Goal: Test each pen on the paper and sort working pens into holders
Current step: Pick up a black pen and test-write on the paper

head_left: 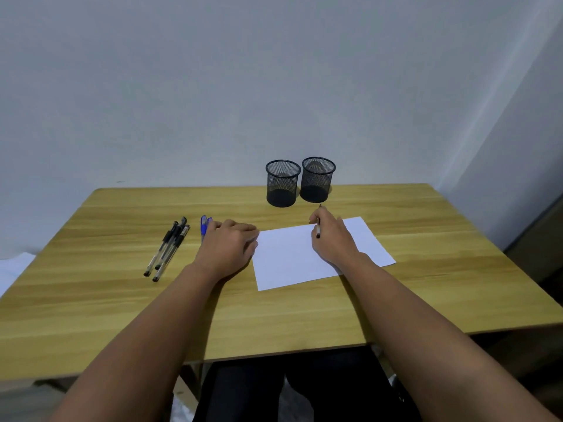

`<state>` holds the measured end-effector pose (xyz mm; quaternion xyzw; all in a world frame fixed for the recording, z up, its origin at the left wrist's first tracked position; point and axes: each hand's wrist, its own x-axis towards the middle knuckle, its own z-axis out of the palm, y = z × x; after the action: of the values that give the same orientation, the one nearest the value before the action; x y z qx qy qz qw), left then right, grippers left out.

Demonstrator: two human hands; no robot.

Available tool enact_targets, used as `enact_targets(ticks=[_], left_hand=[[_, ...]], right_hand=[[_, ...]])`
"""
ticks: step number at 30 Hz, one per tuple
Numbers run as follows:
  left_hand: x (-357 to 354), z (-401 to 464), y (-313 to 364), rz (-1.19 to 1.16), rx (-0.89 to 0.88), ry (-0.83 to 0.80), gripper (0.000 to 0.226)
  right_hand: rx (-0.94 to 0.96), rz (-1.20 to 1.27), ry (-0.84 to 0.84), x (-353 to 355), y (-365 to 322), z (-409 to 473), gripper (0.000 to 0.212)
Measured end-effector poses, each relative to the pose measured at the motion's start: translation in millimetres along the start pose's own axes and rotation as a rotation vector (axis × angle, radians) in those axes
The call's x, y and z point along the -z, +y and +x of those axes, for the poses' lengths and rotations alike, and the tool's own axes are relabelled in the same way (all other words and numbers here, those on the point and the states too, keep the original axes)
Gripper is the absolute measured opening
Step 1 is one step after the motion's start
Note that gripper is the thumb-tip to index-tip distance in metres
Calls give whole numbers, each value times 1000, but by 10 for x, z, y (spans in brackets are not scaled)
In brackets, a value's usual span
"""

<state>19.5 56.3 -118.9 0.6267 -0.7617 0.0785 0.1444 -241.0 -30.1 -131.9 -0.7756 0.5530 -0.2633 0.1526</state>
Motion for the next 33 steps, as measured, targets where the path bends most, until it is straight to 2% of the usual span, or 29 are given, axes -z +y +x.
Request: enact_targets(ticks=[2, 5, 8, 10, 13, 14, 17, 22, 26, 30, 33], left_hand=[[12, -28, -5, -33, 4, -62, 36], [1, -73, -12, -53, 33, -138, 62], [-41, -105, -19, -51, 44, -154, 78], [-44, -99, -22, -38, 54, -151, 78], [-43, -89, -22, -13, 55, -160, 77], [-41, -89, -24, -9, 54, -160, 76], [-19, -74, -19, 3, 44, -172, 71], [-34, -67, -12, 21, 43, -155, 58], [-41, -87, -6, 23, 43, -127, 67], [-51, -107, -11, 26, 47, -81, 69], [-50, -106, -5, 23, 53, -76, 70]], right_hand=[[-3, -16, -4, -6, 18, 1, 23], [-19, -36, -5, -9, 32, 20, 26], [-39, -25, -8, -12, 44, 30, 27], [-29, 23, 34, 11, 2, 20, 25], [46, 195, 198, 51, -173, 17, 10], [55, 305, 226, 41, -271, 21, 17], [-53, 728, 199, -68, -586, 110, 27], [-276, 1066, 114, -348, -924, 279, 33], [-353, 1100, 28, -486, -866, 302, 27], [-329, 1135, -19, -433, -846, 318, 19], [-227, 1076, 14, -513, -805, 286, 32]])
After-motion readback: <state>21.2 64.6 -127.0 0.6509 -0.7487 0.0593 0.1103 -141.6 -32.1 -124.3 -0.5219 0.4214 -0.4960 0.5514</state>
